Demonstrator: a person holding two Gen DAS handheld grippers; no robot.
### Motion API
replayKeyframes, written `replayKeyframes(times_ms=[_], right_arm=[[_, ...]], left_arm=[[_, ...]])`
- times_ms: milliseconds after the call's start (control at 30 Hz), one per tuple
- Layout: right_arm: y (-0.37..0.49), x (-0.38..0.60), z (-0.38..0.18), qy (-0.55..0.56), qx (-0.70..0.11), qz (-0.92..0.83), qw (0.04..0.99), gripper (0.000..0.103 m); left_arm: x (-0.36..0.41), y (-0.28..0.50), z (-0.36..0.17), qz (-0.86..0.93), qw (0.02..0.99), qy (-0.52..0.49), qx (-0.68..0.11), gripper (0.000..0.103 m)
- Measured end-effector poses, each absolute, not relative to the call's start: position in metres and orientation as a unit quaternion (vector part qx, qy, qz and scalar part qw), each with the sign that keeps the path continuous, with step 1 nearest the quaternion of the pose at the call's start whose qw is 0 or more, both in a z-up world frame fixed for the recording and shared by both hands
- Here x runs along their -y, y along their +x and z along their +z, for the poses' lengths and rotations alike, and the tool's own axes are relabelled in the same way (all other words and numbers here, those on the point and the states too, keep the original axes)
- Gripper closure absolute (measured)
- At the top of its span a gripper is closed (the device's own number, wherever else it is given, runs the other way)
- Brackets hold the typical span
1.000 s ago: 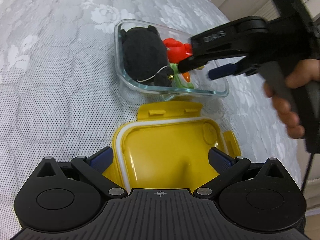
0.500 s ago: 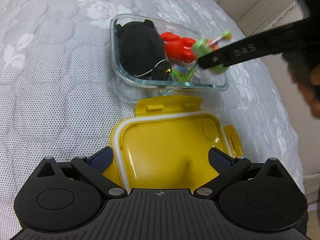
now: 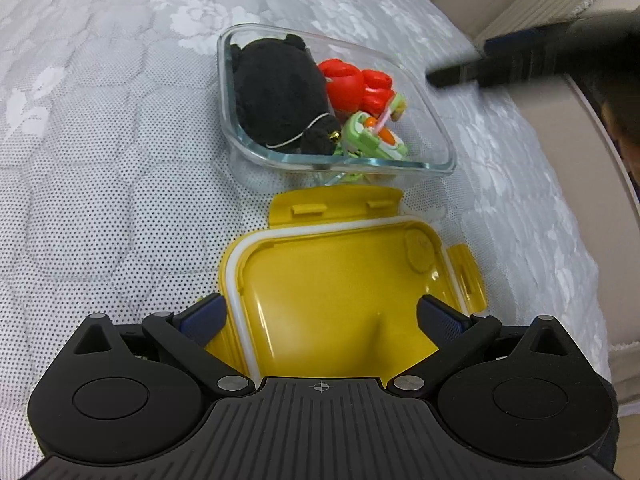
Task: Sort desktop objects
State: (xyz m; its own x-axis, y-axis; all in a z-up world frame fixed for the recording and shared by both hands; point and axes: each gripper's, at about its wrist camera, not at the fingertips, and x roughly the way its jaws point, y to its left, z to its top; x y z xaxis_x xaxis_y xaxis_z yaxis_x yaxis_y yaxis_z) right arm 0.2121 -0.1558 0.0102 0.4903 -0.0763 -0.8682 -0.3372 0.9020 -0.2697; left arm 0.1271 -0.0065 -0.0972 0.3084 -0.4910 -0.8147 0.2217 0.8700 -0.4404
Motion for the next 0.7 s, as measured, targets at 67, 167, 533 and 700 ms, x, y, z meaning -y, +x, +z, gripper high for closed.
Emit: replayKeyframes(times_ms=[67, 167, 533, 700], right_arm=[[0.223, 0.180, 0.013, -0.030, -0.531, 0.050, 0.845, 0.023], [0.231, 0.213, -0.004, 0.192, -0.574, 0.020, 0.795, 0.031], [0.230, 0.192, -0.034, 0.088, -0.574, 0.035, 0.813, 0.066], [0.230, 0.181, -0.047, 0.029, -0.569, 0.043, 0.821, 0.095]], left_arm=[[0.006, 0.126, -0.096, -0.222, 0.799, -0.127, -0.544, 0.000], [0.004, 0.125, -0.095, -0.222, 0.799, -0.132, -0.543, 0.000], [0.005, 0.123, -0.093, -0.223, 0.804, -0.117, -0.539, 0.000], [0.008, 0.124, -0.095, -0.225, 0.804, -0.111, -0.539, 0.000]])
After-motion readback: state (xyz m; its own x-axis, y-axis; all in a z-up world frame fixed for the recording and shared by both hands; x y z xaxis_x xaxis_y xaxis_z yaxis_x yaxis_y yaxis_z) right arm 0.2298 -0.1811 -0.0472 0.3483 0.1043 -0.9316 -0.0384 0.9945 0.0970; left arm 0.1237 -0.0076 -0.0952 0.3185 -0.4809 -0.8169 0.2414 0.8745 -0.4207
